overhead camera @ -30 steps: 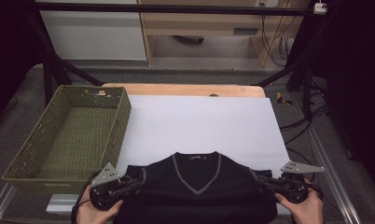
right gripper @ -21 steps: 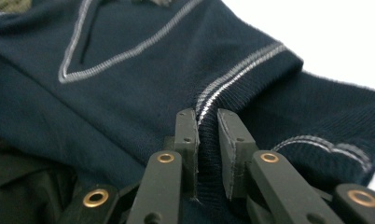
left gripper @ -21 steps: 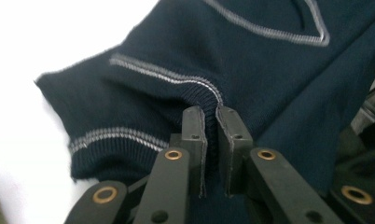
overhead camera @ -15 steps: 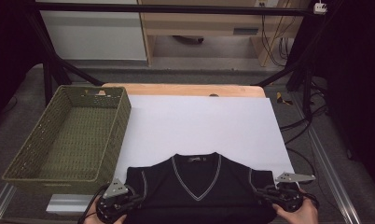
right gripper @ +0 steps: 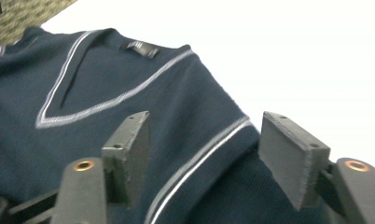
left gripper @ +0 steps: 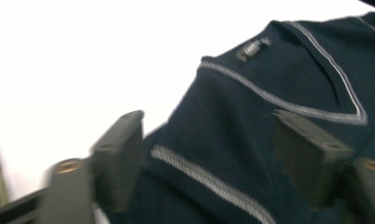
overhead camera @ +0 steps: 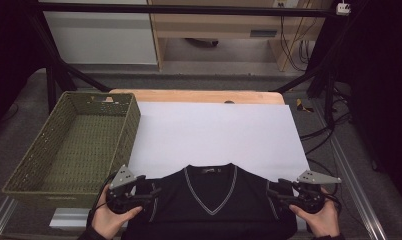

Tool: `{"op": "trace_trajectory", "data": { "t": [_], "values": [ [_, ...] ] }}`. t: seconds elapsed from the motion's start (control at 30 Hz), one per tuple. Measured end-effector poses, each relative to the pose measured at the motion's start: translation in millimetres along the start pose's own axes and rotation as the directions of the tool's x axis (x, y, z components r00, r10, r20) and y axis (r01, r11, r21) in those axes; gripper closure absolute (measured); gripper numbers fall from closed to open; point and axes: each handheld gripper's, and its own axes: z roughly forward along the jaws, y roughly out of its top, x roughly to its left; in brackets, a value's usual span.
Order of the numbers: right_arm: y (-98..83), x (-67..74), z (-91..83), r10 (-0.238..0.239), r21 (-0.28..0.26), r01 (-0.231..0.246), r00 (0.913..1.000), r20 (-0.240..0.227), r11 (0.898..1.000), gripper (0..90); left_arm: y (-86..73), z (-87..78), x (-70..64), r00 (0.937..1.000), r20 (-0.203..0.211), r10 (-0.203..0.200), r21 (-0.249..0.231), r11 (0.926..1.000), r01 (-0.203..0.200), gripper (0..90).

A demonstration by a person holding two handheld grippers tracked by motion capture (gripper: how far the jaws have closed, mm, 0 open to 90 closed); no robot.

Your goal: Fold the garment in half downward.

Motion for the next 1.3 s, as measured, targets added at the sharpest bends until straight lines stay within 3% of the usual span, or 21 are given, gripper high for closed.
{"op": "trace_trajectory", "data": {
  "t": [0.17,0.3,0.4,0.53,0.73,0.83,0.93,1.17,1.3],
  "values": [
    [13.7,-14.1,10.7,-0.008,-0.003,0.008,0.9996,0.027,1.0,32.0,12.7,17.1,10.3,0.9993,-0.034,0.014,-0.004,0.9999,-0.014,10.7],
    [19.6,-24.5,18.0,-0.002,-0.001,0.002,0.9988,0.05,1.0,33.0,17.3,31.6,19.8,0.9979,-0.062,0.019,0.012,0.9998,-0.018,10.0],
    [18.4,-31.6,23.3,0.017,-0.006,-0.017,0.9978,0.064,1.0,33.5,16.2,41.1,26.5,0.9974,-0.072,0.002,0.042,0.9991,0.001,10.1],
    [11.4,-37.4,27.0,0.016,0.019,-0.018,0.9966,0.081,1.0,33.8,10.0,51.6,34.4,0.9955,-0.095,-0.004,0.081,0.9967,0.012,14.5],
    [5.4,-44.6,26.8,0.013,0.036,-0.017,0.9949,0.1,0.999,32.8,-0.5,60.3,43.6,0.9876,-0.157,-0.003,0.138,0.9901,0.025,22.9],
    [3.1,-47.3,26.1,0.006,0.05,-0.011,0.9943,0.106,0.999,32.4,-2.3,61.2,43.0,0.9869,-0.16,0.021,0.159,0.9872,0.005,26.4],
    [0.9,-49.9,24.9,0.016,0.052,-0.022,0.993,0.117,0.998,32.4,-3.5,61.6,42.9,0.9885,-0.149,0.028,0.177,0.9842,-0.001,31.9],
    [-5.5,-57.1,22.6,0.022,0.08,-0.033,0.9909,0.133,0.996,32.4,-6.5,62.2,38.5,0.9979,-0.064,0.007,0.213,0.9771,0.007,46.4],
    [-9.4,-58.3,23.6,0.024,0.099,-0.037,0.9912,0.13,0.994,32.0,-7.6,60.7,36.0,0.9994,-0.032,0.011,0.224,0.9747,-0.004,50.2]
  ]
}}
